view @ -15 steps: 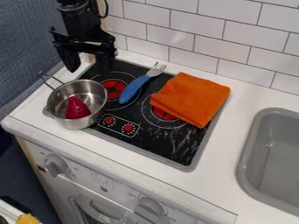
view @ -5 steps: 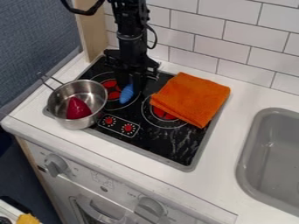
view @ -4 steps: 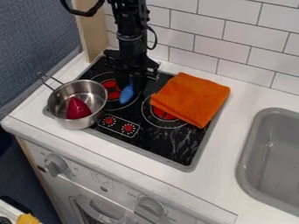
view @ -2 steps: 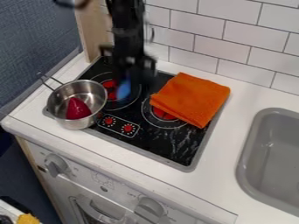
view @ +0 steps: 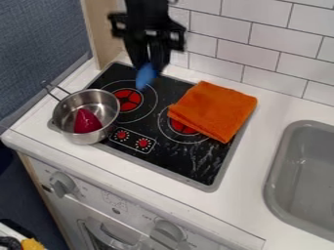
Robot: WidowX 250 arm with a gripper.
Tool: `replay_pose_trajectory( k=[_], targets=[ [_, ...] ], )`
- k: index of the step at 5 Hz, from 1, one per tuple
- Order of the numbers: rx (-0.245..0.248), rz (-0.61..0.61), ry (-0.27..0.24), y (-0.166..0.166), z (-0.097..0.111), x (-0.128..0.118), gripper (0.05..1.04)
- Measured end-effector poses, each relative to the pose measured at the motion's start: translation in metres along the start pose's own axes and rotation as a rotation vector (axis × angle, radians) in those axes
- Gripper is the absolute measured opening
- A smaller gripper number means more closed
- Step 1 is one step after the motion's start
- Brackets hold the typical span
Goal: Placed blue fork below the right burner
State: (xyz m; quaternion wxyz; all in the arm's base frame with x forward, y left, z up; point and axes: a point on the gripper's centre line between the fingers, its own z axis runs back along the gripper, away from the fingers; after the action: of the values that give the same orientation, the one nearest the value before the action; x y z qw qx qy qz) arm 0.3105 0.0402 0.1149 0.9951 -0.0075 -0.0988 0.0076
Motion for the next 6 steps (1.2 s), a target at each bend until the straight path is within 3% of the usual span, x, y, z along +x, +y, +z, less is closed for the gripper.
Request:
replay_pose_trajectory(
  k=[2, 3, 6],
  targets=[
    [0.009, -0.036, 0.092, -0.03, -0.015, -0.09, 0.398],
    [0.032, -0.002, 0.11, -0.033, -0.028, -0.099, 0.398],
    [0.073, 0.053, 0.212, -0.031, -0.068, -0.096, 0.398]
  ],
)
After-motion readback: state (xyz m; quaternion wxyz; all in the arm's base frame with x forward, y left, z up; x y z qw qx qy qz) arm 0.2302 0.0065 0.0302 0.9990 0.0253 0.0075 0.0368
